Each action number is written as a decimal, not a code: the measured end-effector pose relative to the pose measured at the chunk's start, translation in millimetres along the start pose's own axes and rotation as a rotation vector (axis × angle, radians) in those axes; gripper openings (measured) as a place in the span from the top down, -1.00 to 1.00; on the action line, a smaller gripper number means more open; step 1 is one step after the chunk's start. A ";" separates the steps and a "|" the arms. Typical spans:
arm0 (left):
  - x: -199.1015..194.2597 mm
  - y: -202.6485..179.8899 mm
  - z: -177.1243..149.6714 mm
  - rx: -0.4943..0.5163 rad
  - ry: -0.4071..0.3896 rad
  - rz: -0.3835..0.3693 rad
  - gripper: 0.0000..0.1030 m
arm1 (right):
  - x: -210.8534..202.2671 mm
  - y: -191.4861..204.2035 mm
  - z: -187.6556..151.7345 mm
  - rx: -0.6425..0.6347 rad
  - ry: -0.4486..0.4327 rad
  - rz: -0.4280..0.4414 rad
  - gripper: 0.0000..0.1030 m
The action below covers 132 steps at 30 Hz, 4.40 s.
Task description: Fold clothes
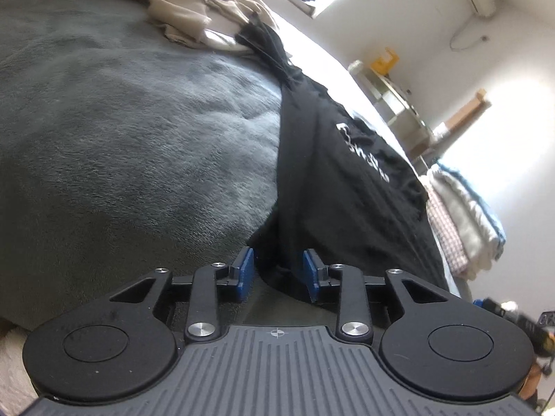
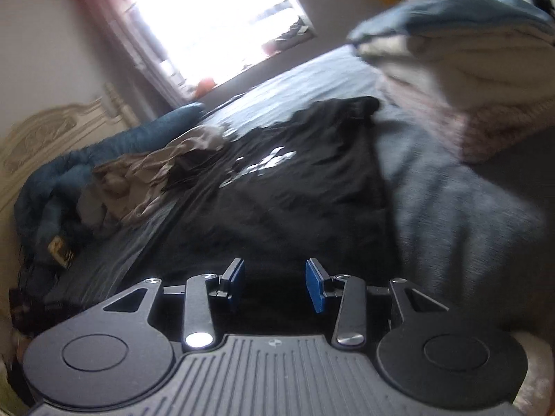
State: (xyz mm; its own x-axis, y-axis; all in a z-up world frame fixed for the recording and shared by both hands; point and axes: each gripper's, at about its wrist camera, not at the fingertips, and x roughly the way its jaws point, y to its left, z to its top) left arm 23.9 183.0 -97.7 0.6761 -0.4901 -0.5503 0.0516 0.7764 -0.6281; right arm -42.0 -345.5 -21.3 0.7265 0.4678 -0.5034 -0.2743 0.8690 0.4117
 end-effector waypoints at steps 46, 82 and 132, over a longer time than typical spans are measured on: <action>12.2 -32.9 -34.0 0.391 -0.173 0.083 0.07 | 176.8 227.5 -36.7 -0.727 0.066 0.198 0.92; -19.5 46.8 -69.2 -0.225 -0.237 -0.038 1.00 | 188.6 240.0 -94.0 -0.938 0.120 0.237 0.62; 21.3 -39.1 -20.3 0.221 0.010 0.297 0.81 | -9.0 -113.5 -58.8 0.241 0.089 -0.312 0.99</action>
State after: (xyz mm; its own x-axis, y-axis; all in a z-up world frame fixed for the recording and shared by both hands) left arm 21.3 134.1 -96.0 0.6784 -0.2335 -0.6966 0.0127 0.9518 -0.3066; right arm -54.5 -438.9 -108.2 0.6910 0.2090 -0.6919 0.1142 0.9137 0.3900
